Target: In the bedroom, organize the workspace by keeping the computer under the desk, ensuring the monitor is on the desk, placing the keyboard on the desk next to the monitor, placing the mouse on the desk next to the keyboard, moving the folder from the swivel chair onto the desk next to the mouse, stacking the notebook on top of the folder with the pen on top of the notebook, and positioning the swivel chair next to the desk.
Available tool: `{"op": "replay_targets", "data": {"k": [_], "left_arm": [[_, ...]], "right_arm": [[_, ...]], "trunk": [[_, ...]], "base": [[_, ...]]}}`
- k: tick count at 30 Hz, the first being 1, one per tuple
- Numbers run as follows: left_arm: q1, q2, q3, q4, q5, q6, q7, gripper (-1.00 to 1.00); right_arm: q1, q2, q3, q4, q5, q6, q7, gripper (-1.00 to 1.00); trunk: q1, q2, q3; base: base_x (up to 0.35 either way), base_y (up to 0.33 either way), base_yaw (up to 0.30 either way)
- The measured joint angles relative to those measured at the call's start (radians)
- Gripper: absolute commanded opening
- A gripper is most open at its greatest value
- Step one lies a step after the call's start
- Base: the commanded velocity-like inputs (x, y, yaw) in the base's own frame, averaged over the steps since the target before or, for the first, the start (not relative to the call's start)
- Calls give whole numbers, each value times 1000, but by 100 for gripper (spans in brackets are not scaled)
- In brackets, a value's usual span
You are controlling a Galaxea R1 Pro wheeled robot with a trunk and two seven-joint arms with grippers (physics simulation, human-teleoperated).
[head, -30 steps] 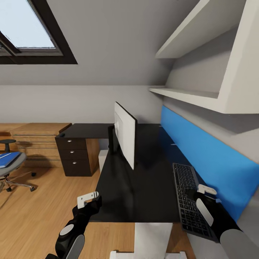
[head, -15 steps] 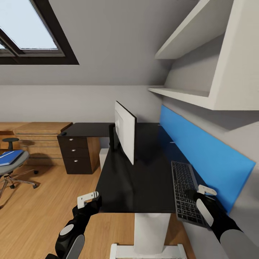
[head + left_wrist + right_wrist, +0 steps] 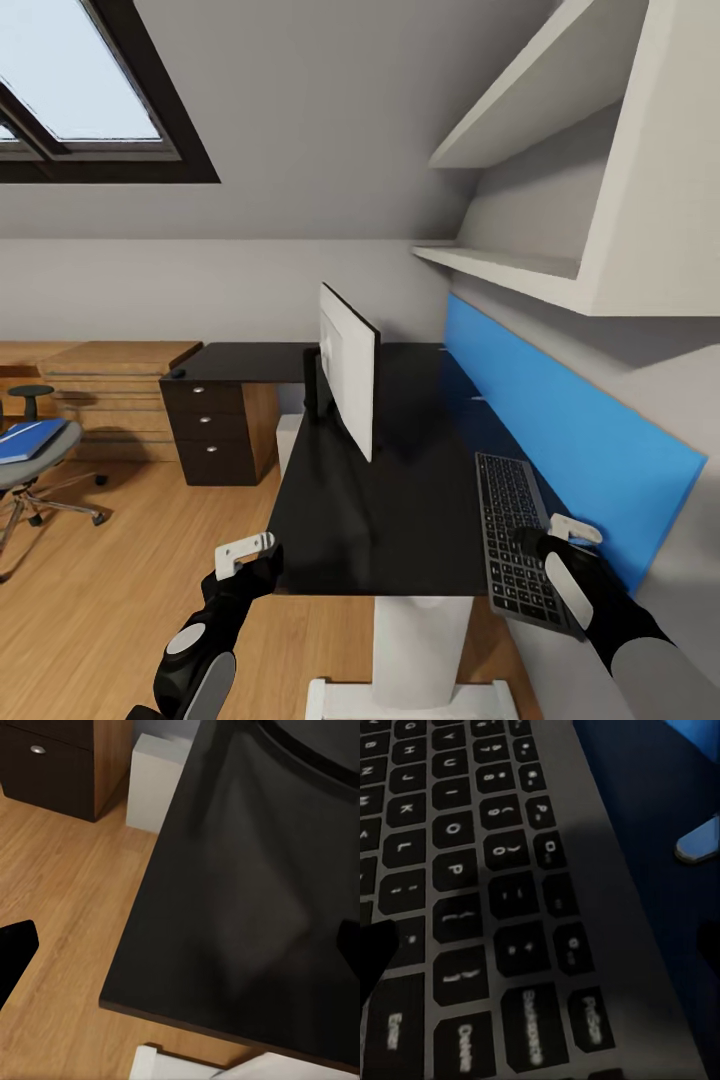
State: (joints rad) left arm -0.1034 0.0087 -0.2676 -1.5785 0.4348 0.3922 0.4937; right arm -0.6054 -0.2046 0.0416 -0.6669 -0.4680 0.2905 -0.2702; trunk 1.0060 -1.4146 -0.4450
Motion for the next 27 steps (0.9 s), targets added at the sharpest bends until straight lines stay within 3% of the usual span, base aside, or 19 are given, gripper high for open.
{"op": "replay_targets", "data": {"k": [11,15,17,20,23,24,27], "left_arm": [[0,0,-2,6,-1,0,1,100],[0,0,-3,7,-3,0,1,100],[0,0,-2,8,-4,-1,2,100],[0,0,-2,7,-4,-1,2,100],[0,0,-2,8,-3,0,2,100],[0,0,-2,8,-3,0,1,100],[0,1,-1,8,-3,0,1,100]], "right_arm": [[2,0,-1,-37,-1,-7,0,100],[13,1,-1,-162,-3,-1,-3,100],[79,3,-1,-312,-8,27,-8,100],[125,3,-2,-407,-21,71,-6,100],[155,6,0,-475,-65,99,-6,100],[167,18,0,-497,-86,108,-7,100],[175,30,0,-508,-93,113,-7,100]], "trunk": [[-42,77,35],[-58,105,47],[-65,119,53],[-77,140,63],[-77,140,63],[-77,140,63],[-77,140,63]], "base": [[0,0,0],[0,0,0],[0,0,0],[0,0,0],[0,0,0],[0,0,0],[0,0,0]]}}
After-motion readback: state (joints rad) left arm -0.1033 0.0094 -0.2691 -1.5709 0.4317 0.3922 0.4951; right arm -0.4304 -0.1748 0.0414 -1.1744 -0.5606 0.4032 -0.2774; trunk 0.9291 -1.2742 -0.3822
